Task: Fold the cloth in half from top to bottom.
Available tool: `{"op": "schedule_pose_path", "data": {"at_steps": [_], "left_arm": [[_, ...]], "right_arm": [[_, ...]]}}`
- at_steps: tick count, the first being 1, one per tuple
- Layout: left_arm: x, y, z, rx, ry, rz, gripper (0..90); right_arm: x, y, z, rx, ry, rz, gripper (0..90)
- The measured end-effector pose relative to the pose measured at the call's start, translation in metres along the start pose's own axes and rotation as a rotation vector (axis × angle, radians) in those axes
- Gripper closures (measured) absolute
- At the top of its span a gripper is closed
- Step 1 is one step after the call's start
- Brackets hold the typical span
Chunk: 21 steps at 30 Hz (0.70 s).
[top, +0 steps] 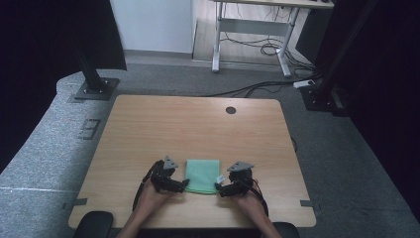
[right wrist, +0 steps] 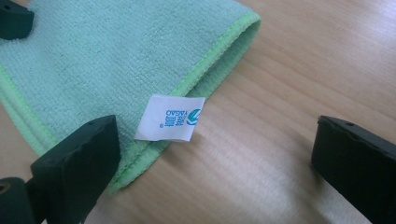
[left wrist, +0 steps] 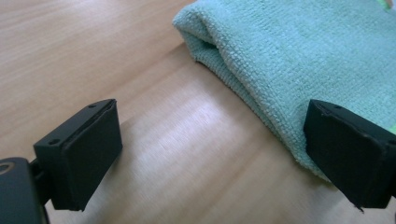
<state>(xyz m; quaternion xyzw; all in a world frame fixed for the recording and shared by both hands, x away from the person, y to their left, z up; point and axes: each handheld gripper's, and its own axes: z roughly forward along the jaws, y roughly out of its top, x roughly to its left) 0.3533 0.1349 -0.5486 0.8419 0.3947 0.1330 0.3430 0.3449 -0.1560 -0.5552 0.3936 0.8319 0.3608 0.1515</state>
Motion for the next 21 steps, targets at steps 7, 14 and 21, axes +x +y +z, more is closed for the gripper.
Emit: {"op": "schedule_pose_path", "data": {"at_steps": [7, 14, 21], "left_arm": [[0.011, 0.010, 0.009, 0.001, 0.012, -0.011, 5.3], [0.019, 0.018, 0.015, -0.002, 0.027, -0.026, 5.3], [0.029, 0.026, 0.022, -0.003, 0.046, -0.045, 5.4]], "right_arm": [[-0.009, 0.008, 0.008, -0.004, -0.013, 0.012, 1.3], [-0.018, 0.016, 0.016, -0.007, -0.026, 0.027, 1.3], [-0.027, 0.026, 0.025, -0.005, -0.038, 0.037, 1.3]]}}
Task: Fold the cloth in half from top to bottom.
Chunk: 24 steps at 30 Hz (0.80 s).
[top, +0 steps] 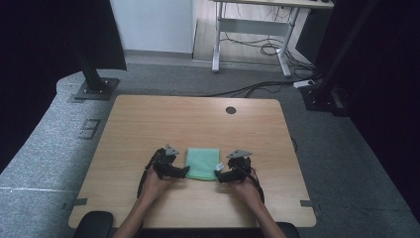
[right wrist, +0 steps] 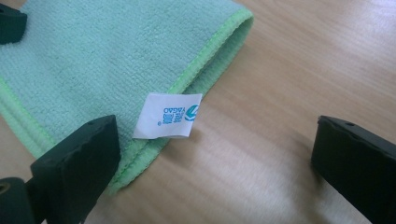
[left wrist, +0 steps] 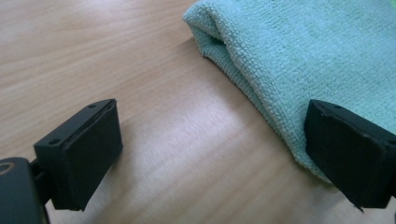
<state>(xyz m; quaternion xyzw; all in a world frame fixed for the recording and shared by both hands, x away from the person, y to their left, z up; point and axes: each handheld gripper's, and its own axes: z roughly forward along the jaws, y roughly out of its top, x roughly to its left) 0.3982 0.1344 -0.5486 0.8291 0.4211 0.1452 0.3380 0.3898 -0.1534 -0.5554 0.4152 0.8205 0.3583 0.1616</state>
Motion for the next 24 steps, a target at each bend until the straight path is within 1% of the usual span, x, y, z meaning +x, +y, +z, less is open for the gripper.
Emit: {"op": "schedule_pose_path", "data": {"at_steps": [13, 20, 24], "left_arm": [[0.017, 0.017, 0.015, -0.003, 0.024, -0.031, 5.4], [0.026, 0.026, 0.022, -0.002, 0.030, -0.033, 5.4], [0.028, 0.028, 0.024, -0.003, 0.032, -0.036, 5.4]], "right_arm": [[-0.015, 0.017, 0.017, -0.007, -0.019, 0.017, 1.3], [-0.022, 0.026, 0.025, 0.001, -0.024, 0.023, 1.3], [-0.025, 0.028, 0.028, -0.003, -0.024, 0.025, 1.2]]}}
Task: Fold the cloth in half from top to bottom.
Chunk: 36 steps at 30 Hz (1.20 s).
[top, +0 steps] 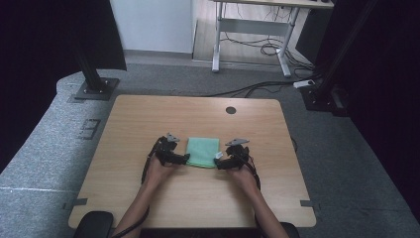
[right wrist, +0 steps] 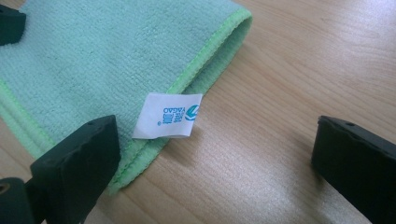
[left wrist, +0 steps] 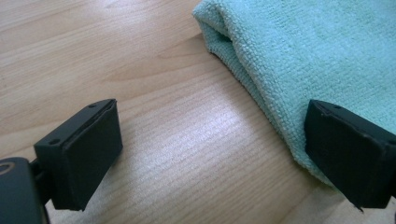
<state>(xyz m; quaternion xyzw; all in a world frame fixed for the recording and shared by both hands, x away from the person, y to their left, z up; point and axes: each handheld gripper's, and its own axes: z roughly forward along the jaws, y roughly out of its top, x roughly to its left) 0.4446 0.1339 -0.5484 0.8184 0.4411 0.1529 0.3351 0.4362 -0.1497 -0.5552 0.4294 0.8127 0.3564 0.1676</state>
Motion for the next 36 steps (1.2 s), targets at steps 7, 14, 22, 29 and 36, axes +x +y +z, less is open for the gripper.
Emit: {"op": "schedule_pose_path", "data": {"at_steps": [7, 14, 22, 29, 36], "left_arm": [[0.000, 0.000, 0.000, -0.005, -0.007, -0.004, 5.7], [0.002, -0.001, -0.002, -0.010, -0.022, -0.009, 5.3], [-0.002, 0.002, -0.012, -0.032, -0.049, -0.006, 4.3], [-0.007, 0.004, -0.030, -0.054, -0.064, 0.036, 3.2], [-0.010, -0.002, -0.043, -0.040, -0.077, 0.072, 2.2]], "right_arm": [[0.000, 0.000, 0.000, -0.006, 0.000, 0.003, 1.3], [0.000, -0.001, -0.002, -0.023, 0.030, 0.004, 7.0], [0.001, 0.001, -0.009, -0.012, 0.060, 0.001, 13.3], [0.003, 0.003, -0.020, -0.025, 0.067, -0.015, 13.2], [0.004, 0.002, -0.034, -0.016, 0.085, -0.041, 12.2]]}}
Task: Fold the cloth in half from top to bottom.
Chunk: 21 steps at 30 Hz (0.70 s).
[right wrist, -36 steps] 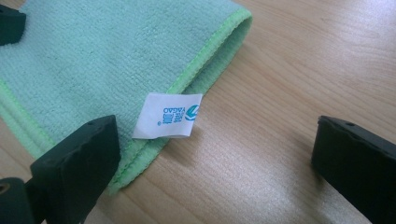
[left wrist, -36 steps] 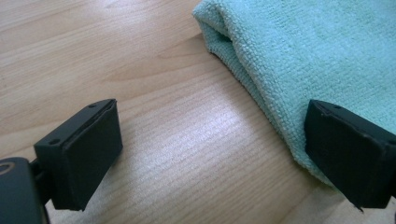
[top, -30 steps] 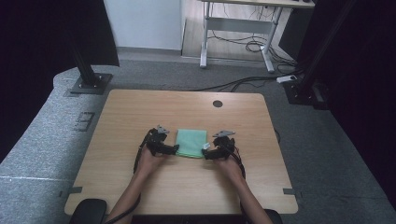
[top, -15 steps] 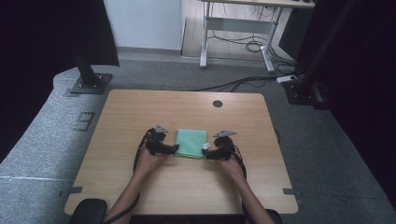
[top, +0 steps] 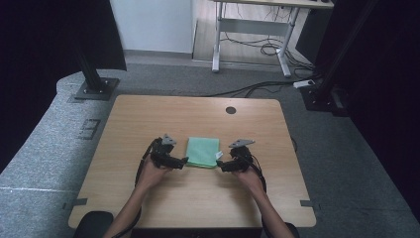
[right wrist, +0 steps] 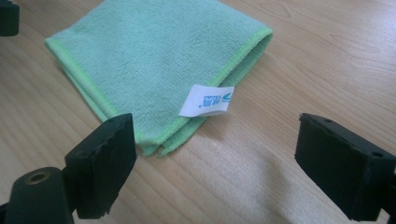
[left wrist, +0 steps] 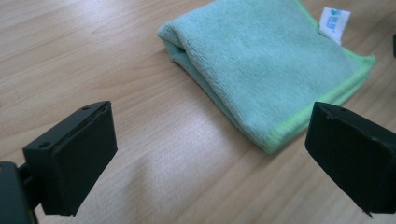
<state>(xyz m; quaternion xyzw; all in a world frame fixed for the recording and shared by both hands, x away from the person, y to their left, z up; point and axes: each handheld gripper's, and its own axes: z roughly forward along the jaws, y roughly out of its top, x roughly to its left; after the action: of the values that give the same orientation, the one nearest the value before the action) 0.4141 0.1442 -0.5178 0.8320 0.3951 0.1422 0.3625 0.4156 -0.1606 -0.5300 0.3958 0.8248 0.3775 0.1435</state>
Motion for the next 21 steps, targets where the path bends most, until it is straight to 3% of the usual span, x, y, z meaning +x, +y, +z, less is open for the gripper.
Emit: {"op": "schedule_pose_path", "data": {"at_steps": [11, 21], "left_arm": [[-0.008, -0.005, -0.023, -0.008, -0.004, 0.033, 1.9], [-0.012, -0.016, -0.040, -0.010, 0.000, 0.052, 0.7]], "right_arm": [[0.008, -0.004, -0.021, 0.003, 0.011, -0.039, 1.7], [0.014, -0.007, -0.037, 0.006, 0.005, -0.079, 0.0]]}}
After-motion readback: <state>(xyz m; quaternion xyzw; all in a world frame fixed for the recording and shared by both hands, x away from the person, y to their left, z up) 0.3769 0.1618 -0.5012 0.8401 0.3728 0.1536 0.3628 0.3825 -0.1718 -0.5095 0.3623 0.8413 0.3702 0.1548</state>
